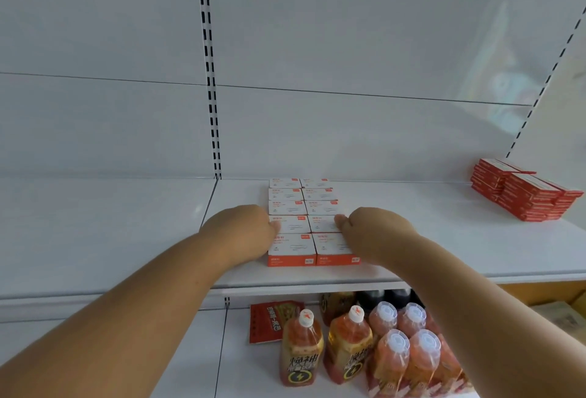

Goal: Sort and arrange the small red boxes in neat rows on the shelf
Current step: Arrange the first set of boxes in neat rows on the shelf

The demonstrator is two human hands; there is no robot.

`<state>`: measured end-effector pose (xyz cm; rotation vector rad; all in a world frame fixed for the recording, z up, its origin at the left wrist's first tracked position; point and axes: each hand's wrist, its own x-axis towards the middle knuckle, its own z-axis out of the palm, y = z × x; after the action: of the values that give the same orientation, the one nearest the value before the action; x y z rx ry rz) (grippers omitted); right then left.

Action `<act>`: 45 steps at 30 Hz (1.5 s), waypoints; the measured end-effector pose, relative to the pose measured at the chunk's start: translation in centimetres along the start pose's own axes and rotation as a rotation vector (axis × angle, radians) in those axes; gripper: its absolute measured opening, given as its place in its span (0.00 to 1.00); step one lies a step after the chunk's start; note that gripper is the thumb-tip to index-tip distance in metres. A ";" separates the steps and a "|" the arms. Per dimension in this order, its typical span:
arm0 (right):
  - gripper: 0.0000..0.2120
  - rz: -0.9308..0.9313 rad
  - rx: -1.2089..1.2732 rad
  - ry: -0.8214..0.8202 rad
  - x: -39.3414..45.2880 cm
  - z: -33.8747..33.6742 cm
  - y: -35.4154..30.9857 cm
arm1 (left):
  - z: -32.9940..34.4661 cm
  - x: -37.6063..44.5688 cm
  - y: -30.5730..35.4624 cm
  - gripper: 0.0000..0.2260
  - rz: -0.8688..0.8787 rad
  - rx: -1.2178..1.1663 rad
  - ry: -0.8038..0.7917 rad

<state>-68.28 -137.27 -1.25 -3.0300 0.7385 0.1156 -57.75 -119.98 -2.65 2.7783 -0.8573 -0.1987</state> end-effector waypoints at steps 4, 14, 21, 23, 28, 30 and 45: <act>0.13 -0.076 -0.138 -0.075 0.1 -0.4 0.0 | 0.1 0.1 0.1 0.17 -0.022 -0.007 -0.006; 0.27 0.029 0.157 -0.010 5.1 -1.0 1.1 | -1.6 3.0 -0.9 0.20 -0.117 -0.050 0.064; 0.23 -0.007 0.143 -0.009 6.1 0.2 1.1 | -0.3 3.9 -0.3 0.18 -0.096 0.026 0.076; 0.22 -0.014 0.129 -0.007 6.0 0.2 1.1 | 0.0 3.8 -0.3 0.18 -0.085 0.038 0.091; 0.19 -0.054 0.083 -0.005 5.4 -0.3 0.8 | 0.0 4.1 -0.3 0.17 -0.064 0.053 0.083; 0.19 -0.055 0.106 -0.014 5.3 -0.5 0.7 | -0.2 4.2 -0.3 0.16 -0.054 0.040 0.057; 0.23 -0.019 0.129 -0.009 10.4 -0.3 1.7 | -0.9 7.8 -0.2 0.19 -0.086 0.045 0.090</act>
<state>-59.87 -143.53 -1.73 -2.9113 0.6873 0.0782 -51.11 -124.07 -2.29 2.8438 -0.7308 -0.0692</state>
